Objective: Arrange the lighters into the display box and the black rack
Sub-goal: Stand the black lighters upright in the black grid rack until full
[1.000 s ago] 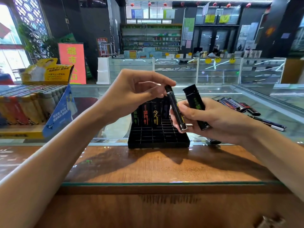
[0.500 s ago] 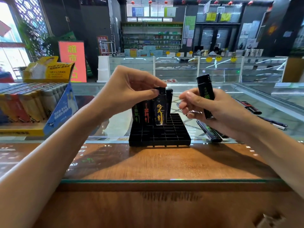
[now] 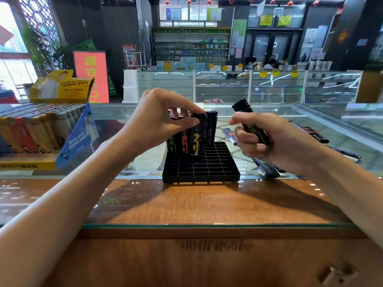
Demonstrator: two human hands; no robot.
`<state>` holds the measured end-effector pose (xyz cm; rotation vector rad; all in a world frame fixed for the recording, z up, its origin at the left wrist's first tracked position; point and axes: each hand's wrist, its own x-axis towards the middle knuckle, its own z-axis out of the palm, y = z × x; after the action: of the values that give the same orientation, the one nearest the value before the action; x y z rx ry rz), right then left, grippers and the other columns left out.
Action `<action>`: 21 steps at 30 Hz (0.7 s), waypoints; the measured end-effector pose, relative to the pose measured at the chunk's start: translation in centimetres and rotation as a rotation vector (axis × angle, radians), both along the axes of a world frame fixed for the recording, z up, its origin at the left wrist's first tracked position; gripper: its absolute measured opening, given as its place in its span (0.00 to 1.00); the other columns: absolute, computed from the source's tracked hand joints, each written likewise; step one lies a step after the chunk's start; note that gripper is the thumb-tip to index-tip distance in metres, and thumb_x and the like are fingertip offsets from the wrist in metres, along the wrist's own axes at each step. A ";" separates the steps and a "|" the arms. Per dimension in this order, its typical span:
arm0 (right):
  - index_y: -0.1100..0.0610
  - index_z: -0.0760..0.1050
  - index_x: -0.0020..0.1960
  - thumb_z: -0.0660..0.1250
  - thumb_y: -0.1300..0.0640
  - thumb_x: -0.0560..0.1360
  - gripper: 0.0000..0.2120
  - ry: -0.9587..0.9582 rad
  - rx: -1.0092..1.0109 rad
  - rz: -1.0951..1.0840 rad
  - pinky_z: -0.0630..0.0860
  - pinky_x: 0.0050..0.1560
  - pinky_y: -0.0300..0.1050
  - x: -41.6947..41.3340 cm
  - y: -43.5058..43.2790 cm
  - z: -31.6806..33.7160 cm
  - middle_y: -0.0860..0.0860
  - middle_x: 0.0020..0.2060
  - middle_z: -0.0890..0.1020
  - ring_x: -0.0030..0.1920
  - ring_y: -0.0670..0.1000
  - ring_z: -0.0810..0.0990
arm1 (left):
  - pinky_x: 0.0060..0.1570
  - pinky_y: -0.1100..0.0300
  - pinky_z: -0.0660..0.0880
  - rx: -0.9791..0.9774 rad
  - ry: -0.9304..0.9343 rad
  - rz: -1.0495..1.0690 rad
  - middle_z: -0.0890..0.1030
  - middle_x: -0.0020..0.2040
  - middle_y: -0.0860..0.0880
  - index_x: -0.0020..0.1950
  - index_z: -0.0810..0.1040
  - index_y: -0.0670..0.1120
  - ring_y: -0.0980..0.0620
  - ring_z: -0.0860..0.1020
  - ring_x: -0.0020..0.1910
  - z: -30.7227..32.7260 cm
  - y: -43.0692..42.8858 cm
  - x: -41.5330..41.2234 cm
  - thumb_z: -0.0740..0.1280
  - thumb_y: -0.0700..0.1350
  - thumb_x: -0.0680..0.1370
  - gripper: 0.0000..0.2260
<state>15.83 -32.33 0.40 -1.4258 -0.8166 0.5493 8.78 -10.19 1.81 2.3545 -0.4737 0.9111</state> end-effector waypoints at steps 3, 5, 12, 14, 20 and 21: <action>0.60 0.73 0.50 0.59 0.47 0.73 0.16 0.160 0.033 0.094 0.63 0.29 0.39 -0.1 -0.1 0.3 0.50 0.30 0.66 0.28 0.48 0.63 | 0.39 0.63 0.71 0.040 -0.021 0.016 0.83 0.43 0.50 0.50 0.84 0.48 0.53 0.78 0.39 0.0 -0.3 -0.1 0.74 0.43 0.71 0.08; 0.61 0.73 0.52 0.56 0.49 0.74 0.18 0.214 0.048 0.115 0.64 0.32 0.40 -0.1 -0.1 0.3 0.51 0.30 0.67 0.30 0.48 0.64 | 0.39 0.64 0.71 0.022 -0.020 0.017 0.83 0.43 0.51 0.49 0.84 0.48 0.53 0.78 0.40 0.0 -0.4 0.0 0.74 0.43 0.70 0.09; 0.62 0.73 0.54 0.57 0.56 0.74 0.14 0.267 0.103 0.200 0.72 0.36 0.40 -0.4 -0.1 0.3 0.52 0.33 0.70 0.33 0.49 0.68 | 0.40 0.60 0.75 -0.027 -0.031 0.007 0.83 0.43 0.51 0.49 0.84 0.47 0.54 0.79 0.41 -0.2 -0.4 0.2 0.75 0.43 0.70 0.09; 0.62 0.73 0.55 0.58 0.57 0.74 0.13 0.242 0.093 0.219 0.72 0.36 0.39 -0.3 -0.1 0.3 0.52 0.33 0.71 0.33 0.49 0.69 | 0.40 0.59 0.75 -0.024 -0.029 0.009 0.83 0.43 0.51 0.49 0.84 0.47 0.53 0.79 0.41 -0.2 -0.3 0.2 0.75 0.43 0.70 0.09; 0.62 0.73 0.55 0.64 0.58 0.73 0.12 0.103 0.090 0.219 0.76 0.38 0.36 0.0 0.1 -0.2 0.53 0.37 0.78 0.37 0.48 0.77 | 0.41 0.55 0.74 -0.008 0.028 0.019 0.83 0.41 0.49 0.49 0.84 0.46 0.45 0.77 0.40 0.3 0.5 0.0 0.75 0.40 0.69 0.10; 0.60 0.75 0.54 0.65 0.58 0.73 0.11 0.078 0.097 0.213 0.76 0.39 0.36 0.0 0.1 -0.2 0.53 0.38 0.79 0.38 0.48 0.78 | 0.41 0.55 0.75 -0.005 0.033 0.022 0.83 0.42 0.49 0.49 0.84 0.46 0.45 0.77 0.41 0.3 0.4 -0.1 0.75 0.40 0.69 0.10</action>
<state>15.81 -32.24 0.19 -1.2284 -0.9259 0.7133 8.70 -9.77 2.10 2.3704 -0.4329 0.8807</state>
